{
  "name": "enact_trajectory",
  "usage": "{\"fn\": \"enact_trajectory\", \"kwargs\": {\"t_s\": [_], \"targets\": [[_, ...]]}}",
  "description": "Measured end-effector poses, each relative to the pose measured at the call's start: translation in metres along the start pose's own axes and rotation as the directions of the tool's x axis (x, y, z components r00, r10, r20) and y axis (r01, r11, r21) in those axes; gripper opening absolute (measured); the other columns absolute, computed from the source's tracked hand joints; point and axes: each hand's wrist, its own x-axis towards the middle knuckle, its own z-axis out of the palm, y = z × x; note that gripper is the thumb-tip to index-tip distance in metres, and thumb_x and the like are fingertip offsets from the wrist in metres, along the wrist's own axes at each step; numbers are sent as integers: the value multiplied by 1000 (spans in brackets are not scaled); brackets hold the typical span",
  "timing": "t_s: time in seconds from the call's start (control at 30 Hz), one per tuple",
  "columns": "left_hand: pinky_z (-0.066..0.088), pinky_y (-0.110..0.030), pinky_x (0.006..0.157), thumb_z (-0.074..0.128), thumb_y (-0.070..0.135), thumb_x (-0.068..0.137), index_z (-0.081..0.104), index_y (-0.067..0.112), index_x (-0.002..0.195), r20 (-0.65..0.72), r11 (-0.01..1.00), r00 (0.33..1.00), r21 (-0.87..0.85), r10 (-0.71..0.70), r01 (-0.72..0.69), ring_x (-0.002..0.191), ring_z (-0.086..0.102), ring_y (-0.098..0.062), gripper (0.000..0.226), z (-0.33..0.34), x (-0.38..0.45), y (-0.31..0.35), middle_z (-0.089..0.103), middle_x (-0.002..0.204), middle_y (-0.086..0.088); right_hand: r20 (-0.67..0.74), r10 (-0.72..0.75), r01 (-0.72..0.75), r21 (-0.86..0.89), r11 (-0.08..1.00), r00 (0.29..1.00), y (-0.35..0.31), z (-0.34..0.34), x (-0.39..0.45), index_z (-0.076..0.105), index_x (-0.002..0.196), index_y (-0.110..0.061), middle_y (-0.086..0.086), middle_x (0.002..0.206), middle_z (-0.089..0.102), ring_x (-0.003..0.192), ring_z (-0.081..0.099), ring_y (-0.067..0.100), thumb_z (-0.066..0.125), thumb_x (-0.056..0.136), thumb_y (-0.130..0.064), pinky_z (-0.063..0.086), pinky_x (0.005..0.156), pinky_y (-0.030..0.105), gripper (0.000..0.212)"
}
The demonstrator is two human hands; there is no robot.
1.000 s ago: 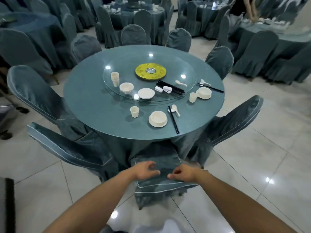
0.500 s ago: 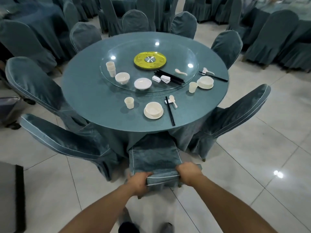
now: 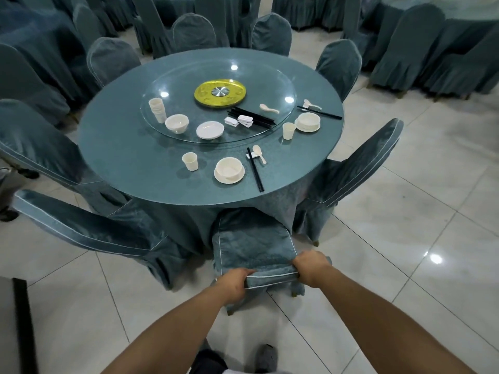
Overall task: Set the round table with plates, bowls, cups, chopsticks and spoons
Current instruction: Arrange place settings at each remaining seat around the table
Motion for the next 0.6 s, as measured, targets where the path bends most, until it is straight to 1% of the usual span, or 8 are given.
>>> {"fn": "enact_trajectory", "kwargs": {"t_s": [0.07,0.2,0.33,0.4,0.47,0.5,0.53,0.6], "targets": [[46,-38,104,57,10,86,46,41,141,6,999,1000,23,-22,22,123,55,-20,64,3,0,4,59,136,6,20,7,-8,54,999,1000,2,1,-5,66,106,-22,6,106,66,99,63,27,59,84,-24,50,83,36,23],[47,-34,102,62,12,80,41,36,145,76,996,997,88,-33,27,122,56,-22,72,2,1,4,57,137,1,83,-11,-6,204,979,996,-1,4,-11,64,109,-28,3,109,67,100,62,25,62,80,-28,50,85,34,29],[53,-35,94,68,23,78,41,34,145,180,999,984,32,-13,8,111,61,-21,73,-7,0,1,60,130,0,175,-45,-19,346,938,984,-3,-6,-13,62,112,-34,-3,107,67,99,63,22,70,69,-52,51,85,33,47],[50,-32,94,73,34,75,40,36,145,241,1000,971,27,-7,1,110,60,-18,77,-15,-1,-2,59,131,3,262,-100,-24,430,902,960,-5,-16,-11,60,120,-36,-7,115,66,103,62,20,73,63,-65,51,93,36,65],[44,-28,92,74,45,75,41,36,144,294,999,956,40,1,-13,111,57,-16,76,-27,-1,-6,57,134,6,312,-109,-46,450,892,944,-10,-26,-9,55,129,-39,-11,126,60,111,58,18,69,57,-77,47,101,40,83],[41,-26,92,73,49,76,42,34,144,313,999,950,47,0,-16,114,56,-17,75,-32,-1,-7,56,136,6,324,-108,-54,454,889,940,-12,-31,-8,55,130,-40,-13,128,58,113,56,17,65,56,-82,44,103,40,86],[39,-26,93,72,51,78,43,32,144,322,999,947,52,-7,-10,117,55,-18,74,-39,-2,-13,56,137,6,327,-120,-52,471,881,937,-17,-38,-5,60,124,-39,-14,125,59,111,56,15,61,58,-86,43,102,38,81],[42,-29,100,69,51,82,46,27,143,324,999,946,51,-28,12,121,55,-20,70,-49,-4,-24,55,139,3,311,-110,-77,535,841,944,-30,-50,-1,68,93,-36,-15,98,62,90,56,7,52,69,-85,45,86,29,57]]}}
